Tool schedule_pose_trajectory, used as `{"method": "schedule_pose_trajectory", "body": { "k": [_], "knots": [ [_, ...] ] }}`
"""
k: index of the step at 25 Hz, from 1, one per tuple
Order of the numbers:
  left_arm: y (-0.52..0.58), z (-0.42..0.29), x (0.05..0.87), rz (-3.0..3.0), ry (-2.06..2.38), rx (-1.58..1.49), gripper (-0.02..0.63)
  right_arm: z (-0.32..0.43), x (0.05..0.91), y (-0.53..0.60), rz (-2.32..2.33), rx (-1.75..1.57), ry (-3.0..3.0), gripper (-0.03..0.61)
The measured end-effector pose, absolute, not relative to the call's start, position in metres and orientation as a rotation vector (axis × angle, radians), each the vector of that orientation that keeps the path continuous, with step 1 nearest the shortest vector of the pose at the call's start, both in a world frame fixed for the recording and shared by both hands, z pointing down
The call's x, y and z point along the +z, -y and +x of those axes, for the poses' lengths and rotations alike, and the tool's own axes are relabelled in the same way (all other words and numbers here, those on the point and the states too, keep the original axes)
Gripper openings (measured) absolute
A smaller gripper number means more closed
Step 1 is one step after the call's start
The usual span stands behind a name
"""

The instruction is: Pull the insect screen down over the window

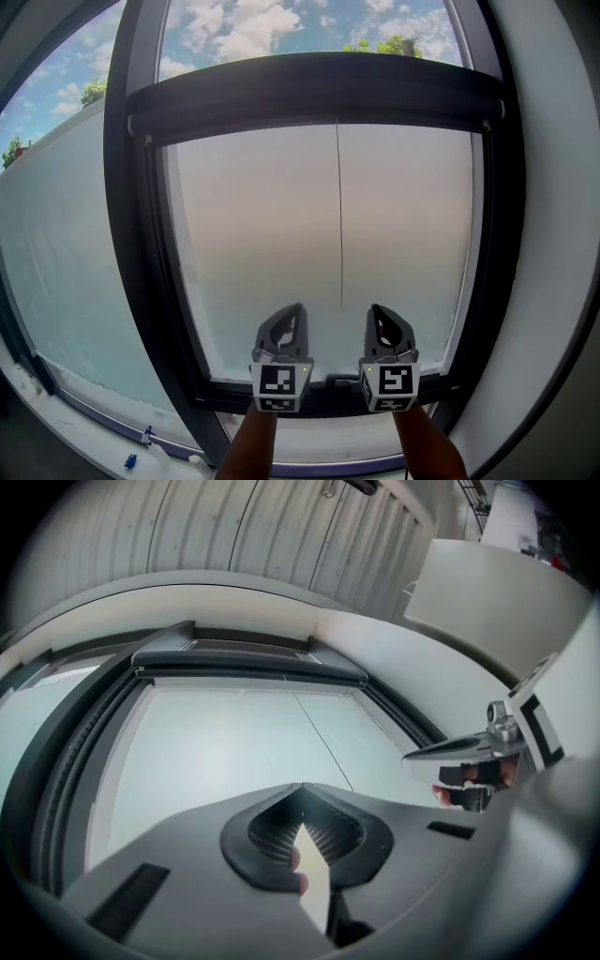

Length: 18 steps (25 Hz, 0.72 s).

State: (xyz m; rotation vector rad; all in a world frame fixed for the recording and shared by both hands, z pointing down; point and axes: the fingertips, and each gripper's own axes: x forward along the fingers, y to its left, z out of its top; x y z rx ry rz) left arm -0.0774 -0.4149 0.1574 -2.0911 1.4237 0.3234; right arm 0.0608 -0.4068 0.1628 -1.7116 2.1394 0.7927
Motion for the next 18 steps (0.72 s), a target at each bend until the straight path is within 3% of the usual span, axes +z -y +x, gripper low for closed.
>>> {"method": "schedule_pose_trajectory", "body": {
  "k": [9,18],
  "knots": [
    [0.429,-0.083,0.097,-2.058,-1.331,0.388,0.003,0.041,0.086,0.402,-1.698,1.105,-2.058,0.003],
    [0.449,-0.073,0.036,-1.817,-1.298,0.255,0.002,0.041,0.032,0.418,-1.798,1.358,-1.947,0.003]
  ]
}}
